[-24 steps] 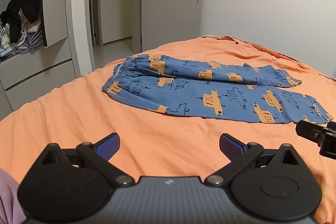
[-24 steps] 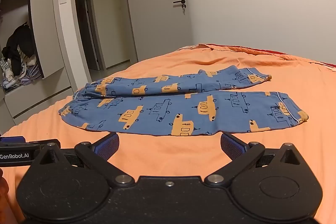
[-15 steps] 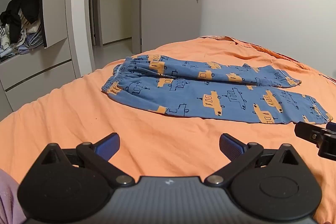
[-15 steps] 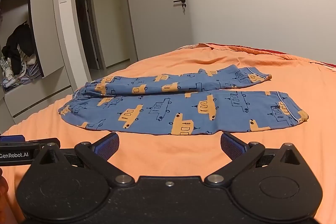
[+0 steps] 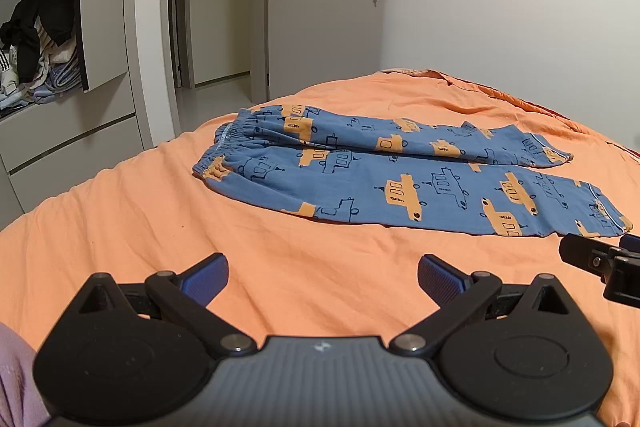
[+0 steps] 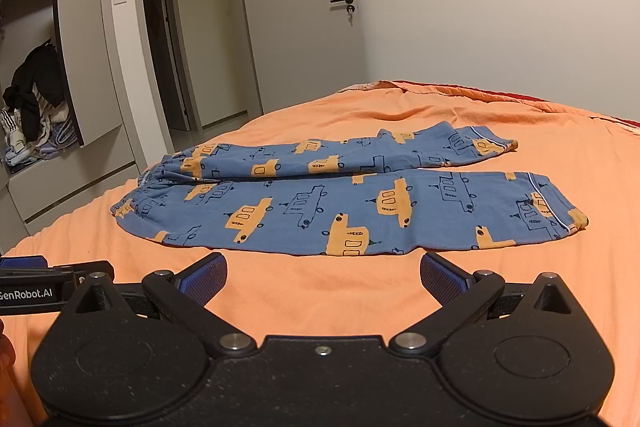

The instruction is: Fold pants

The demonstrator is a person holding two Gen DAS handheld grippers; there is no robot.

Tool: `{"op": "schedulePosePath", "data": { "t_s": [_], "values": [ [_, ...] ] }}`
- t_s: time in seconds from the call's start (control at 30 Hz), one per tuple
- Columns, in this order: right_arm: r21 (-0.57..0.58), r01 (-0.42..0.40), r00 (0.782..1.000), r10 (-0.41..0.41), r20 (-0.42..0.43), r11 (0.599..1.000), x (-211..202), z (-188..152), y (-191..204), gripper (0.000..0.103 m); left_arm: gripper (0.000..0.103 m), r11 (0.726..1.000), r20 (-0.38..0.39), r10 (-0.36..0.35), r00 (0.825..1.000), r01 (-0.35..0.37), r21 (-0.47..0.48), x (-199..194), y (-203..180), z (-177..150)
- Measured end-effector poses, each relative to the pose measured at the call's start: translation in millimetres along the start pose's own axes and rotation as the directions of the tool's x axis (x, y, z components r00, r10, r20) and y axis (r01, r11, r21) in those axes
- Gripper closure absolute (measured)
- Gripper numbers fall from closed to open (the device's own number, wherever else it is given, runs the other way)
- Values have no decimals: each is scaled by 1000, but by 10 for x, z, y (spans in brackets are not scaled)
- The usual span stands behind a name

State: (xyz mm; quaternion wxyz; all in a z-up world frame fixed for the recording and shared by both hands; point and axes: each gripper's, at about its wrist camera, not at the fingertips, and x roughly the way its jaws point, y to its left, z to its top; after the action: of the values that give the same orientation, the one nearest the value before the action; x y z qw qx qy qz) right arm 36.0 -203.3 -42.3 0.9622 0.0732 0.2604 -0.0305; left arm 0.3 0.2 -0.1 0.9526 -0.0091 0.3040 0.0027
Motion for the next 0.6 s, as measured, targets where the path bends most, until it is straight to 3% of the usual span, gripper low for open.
{"op": "schedulePosePath", "data": {
  "t_s": [0.6],
  "values": [
    [1, -1, 1000, 1, -4, 1000, 13, -1, -7, 1, 0, 1000, 1, -1, 1000, 1, 0, 0, 1, 0]
  ]
}}
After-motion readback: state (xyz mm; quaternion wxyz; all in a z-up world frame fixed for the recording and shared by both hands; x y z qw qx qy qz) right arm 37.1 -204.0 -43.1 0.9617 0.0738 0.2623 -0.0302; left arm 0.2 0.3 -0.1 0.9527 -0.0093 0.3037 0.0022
